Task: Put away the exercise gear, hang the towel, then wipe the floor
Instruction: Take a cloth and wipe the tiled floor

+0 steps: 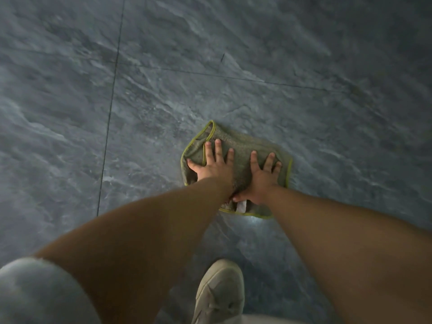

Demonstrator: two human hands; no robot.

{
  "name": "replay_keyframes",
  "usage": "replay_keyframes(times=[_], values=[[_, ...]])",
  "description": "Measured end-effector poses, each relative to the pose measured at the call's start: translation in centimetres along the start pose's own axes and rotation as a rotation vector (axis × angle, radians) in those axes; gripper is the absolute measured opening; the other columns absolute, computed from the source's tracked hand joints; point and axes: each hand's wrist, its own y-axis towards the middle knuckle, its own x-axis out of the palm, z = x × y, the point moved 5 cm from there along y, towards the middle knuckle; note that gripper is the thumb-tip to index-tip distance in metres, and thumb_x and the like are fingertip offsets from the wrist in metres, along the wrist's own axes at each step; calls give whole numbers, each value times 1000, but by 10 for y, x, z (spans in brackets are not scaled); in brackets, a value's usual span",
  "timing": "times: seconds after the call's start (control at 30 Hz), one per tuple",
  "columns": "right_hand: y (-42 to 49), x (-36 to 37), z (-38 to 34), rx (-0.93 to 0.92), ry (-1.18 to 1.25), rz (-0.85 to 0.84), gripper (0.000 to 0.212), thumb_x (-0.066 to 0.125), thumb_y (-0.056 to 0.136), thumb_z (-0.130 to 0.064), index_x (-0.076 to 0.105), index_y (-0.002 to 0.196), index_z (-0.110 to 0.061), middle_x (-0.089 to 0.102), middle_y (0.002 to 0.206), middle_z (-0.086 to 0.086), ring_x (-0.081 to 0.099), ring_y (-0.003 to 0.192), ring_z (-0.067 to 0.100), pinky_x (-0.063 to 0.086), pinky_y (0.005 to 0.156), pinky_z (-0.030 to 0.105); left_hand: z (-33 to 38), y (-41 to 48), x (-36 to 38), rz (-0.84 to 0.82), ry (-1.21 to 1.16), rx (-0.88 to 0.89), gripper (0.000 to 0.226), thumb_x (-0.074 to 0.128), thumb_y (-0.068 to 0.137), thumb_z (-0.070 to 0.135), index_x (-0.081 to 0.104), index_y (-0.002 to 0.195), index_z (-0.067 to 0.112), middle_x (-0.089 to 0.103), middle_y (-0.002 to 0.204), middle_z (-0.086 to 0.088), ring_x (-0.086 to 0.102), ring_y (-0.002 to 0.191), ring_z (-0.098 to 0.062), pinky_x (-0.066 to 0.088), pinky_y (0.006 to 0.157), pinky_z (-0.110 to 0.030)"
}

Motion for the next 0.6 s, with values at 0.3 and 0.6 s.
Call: replay_keyframes(times=[0.3, 0.6], values=[[73, -101, -9, -115, -82, -6, 153, 91, 51, -56, -27, 147, -44, -47, 150, 7, -33, 142, 39, 20, 109, 72, 19, 77, -69, 32, -49, -125, 135, 83, 75, 47, -25, 153, 28, -39, 156, -12, -32, 144, -40, 10, 101, -84], [120, -157, -21, -134, -100, -8, 152, 92, 54, -52, -27, 148, -42, -47, 150, 9, -32, 142, 41, 24, 100, 79, 26, 125, -123, 11, 23, -160, 147, 85, 64, 62, -28, 151, 27, -39, 155, -12, -29, 145, -40, 18, 102, -83]])
